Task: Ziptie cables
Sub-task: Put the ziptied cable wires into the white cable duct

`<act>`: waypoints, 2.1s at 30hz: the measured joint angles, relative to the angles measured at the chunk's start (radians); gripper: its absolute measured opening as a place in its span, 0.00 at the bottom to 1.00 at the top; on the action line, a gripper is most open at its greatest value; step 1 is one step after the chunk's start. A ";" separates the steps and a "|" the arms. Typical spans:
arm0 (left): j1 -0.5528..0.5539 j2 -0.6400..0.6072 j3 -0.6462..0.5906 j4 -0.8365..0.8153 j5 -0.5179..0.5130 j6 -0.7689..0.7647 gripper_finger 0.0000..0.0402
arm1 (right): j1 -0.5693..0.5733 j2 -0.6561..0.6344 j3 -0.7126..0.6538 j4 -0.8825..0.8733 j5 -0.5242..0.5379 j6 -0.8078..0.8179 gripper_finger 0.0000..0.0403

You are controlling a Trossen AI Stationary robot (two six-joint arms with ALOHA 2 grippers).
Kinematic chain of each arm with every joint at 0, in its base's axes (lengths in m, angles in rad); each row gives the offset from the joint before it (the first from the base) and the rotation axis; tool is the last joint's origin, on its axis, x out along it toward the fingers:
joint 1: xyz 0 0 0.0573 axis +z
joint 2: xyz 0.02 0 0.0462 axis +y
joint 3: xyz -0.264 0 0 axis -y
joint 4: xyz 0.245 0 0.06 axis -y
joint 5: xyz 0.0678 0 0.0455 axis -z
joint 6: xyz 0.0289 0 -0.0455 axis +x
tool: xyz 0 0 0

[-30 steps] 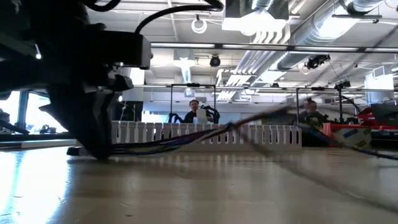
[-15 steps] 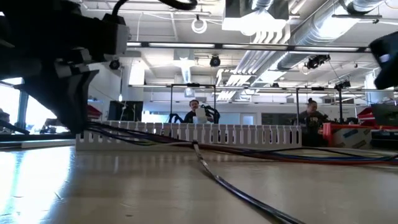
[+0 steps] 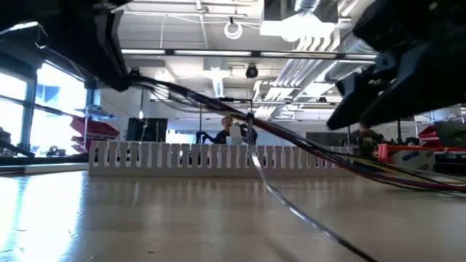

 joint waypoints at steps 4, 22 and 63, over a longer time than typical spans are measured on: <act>-0.011 0.000 0.009 -0.006 -0.024 -0.003 0.00 | -0.058 0.078 0.066 -0.011 -0.003 -0.051 0.60; -0.050 0.000 0.009 -0.115 -0.041 -0.137 0.00 | -0.086 0.205 0.238 -0.437 -0.059 -0.095 0.03; 0.116 -0.045 -0.371 -0.013 0.023 -0.172 0.31 | -0.198 0.106 0.302 -0.469 0.565 -0.570 0.00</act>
